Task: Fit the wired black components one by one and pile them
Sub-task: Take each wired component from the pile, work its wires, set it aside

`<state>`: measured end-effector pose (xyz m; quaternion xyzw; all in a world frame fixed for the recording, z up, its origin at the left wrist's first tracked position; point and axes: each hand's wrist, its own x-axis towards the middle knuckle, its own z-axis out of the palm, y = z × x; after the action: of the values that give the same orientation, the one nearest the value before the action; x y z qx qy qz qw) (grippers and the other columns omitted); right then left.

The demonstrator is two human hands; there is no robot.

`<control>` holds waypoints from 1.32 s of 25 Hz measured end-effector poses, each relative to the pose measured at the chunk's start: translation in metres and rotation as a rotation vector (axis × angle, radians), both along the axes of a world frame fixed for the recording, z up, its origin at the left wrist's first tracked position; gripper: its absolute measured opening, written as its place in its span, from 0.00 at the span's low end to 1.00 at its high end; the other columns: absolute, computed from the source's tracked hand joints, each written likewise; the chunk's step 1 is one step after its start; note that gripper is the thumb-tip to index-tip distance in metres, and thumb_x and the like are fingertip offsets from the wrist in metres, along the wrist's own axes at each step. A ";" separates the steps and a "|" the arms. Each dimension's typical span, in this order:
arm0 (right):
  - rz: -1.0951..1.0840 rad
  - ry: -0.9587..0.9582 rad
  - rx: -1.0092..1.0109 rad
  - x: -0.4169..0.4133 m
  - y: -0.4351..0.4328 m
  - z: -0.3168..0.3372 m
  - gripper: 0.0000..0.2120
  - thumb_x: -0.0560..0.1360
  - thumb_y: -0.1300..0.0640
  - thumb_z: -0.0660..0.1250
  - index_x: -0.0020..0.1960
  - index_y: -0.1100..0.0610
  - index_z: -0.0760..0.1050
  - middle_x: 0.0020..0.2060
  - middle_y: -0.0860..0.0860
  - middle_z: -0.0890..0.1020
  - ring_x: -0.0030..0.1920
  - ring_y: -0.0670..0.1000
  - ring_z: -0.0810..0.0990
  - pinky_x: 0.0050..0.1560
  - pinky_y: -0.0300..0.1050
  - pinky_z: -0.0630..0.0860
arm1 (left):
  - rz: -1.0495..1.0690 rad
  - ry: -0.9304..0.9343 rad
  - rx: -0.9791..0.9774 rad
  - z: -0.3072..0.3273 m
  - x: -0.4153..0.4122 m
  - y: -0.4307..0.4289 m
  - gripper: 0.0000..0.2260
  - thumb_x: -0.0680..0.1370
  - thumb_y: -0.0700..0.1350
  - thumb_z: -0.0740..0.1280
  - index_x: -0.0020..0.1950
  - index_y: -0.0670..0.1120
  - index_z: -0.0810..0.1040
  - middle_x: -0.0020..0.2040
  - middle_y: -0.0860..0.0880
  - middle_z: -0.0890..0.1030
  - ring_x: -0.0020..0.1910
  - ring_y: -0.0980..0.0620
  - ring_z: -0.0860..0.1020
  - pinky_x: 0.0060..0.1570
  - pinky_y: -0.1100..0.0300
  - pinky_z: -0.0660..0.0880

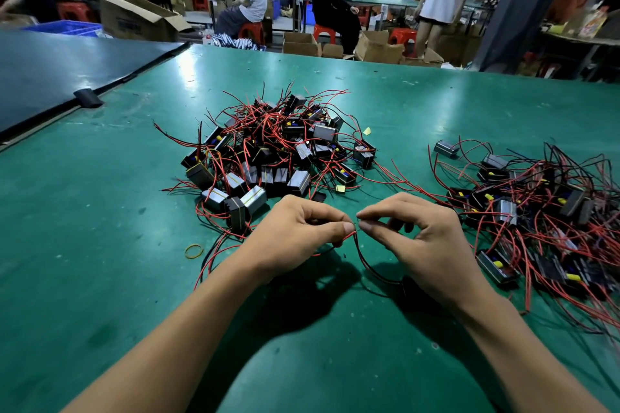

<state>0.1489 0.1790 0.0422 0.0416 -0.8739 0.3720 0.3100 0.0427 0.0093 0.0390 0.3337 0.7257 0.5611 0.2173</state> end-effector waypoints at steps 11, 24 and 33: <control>0.007 -0.150 -0.008 -0.002 0.000 -0.004 0.04 0.76 0.58 0.72 0.44 0.50 0.80 0.36 0.41 0.80 0.38 0.43 0.76 0.41 0.31 0.68 | -0.017 -0.013 0.013 0.003 0.001 -0.002 0.04 0.76 0.43 0.72 0.44 0.44 0.86 0.32 0.51 0.79 0.30 0.57 0.70 0.32 0.67 0.66; -0.168 -0.357 -0.260 -0.007 0.002 -0.005 0.08 0.81 0.54 0.64 0.43 0.53 0.76 0.27 0.39 0.74 0.30 0.40 0.68 0.34 0.34 0.65 | 0.152 0.077 0.030 0.000 -0.001 0.000 0.04 0.76 0.46 0.72 0.49 0.49 0.86 0.41 0.52 0.86 0.41 0.54 0.83 0.45 0.61 0.78; -0.831 0.033 -0.653 -0.009 0.039 -0.005 0.14 0.81 0.62 0.58 0.64 0.53 0.74 0.55 0.51 0.70 0.44 0.42 0.73 0.49 0.32 0.70 | 0.075 0.447 -0.258 -0.011 -0.001 0.004 0.11 0.78 0.48 0.69 0.60 0.52 0.82 0.56 0.56 0.83 0.56 0.61 0.78 0.60 0.66 0.71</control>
<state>0.1401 0.2184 0.0368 -0.4014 -0.6503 0.4699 0.4418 0.0422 0.0129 0.0275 0.3915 0.8333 0.3838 0.0713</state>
